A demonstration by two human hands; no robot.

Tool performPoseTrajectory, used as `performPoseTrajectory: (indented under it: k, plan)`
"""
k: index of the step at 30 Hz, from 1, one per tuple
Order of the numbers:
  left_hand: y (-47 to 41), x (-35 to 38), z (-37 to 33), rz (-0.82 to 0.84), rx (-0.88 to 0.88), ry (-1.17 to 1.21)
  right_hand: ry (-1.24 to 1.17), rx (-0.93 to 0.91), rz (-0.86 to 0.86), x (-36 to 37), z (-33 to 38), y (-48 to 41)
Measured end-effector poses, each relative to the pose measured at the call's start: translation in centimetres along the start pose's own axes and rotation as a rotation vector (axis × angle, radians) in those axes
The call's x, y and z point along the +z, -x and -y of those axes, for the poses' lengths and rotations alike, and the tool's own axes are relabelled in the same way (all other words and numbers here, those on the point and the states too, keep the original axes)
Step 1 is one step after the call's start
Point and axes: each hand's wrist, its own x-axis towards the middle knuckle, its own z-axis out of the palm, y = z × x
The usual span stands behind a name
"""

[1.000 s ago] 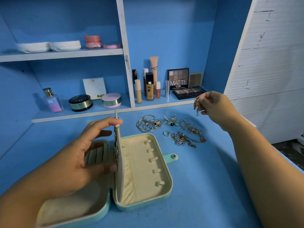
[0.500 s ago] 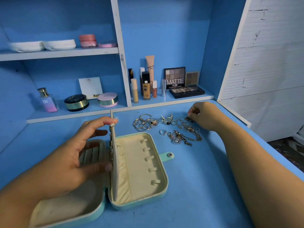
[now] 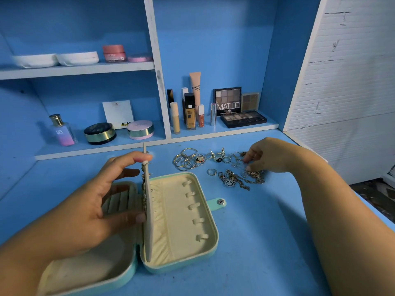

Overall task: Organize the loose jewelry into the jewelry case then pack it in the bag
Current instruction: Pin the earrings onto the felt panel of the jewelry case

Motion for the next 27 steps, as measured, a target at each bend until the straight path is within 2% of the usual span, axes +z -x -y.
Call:
performPoseTrajectory:
  k: [4, 9, 23, 27]
  plan:
    - [0.0, 0.0, 0.1, 0.005, 0.01, 0.012, 0.0, 0.01, 0.004, -0.2, 0.0, 0.2]
    - [0.0, 0.0, 0.2, 0.006, 0.01, 0.004, -0.021, 0.063, -0.071, -0.2, -0.4, 0.0]
    - [0.0, -0.1, 0.2, 0.0, 0.008, -0.006, -0.045, -0.024, -0.232, 1.4, 0.4, -1.3]
    - [0.0, 0.0, 0.2, -0.003, 0.009, -0.009, -0.077, -0.03, -0.119, 0.3, 0.7, -0.2]
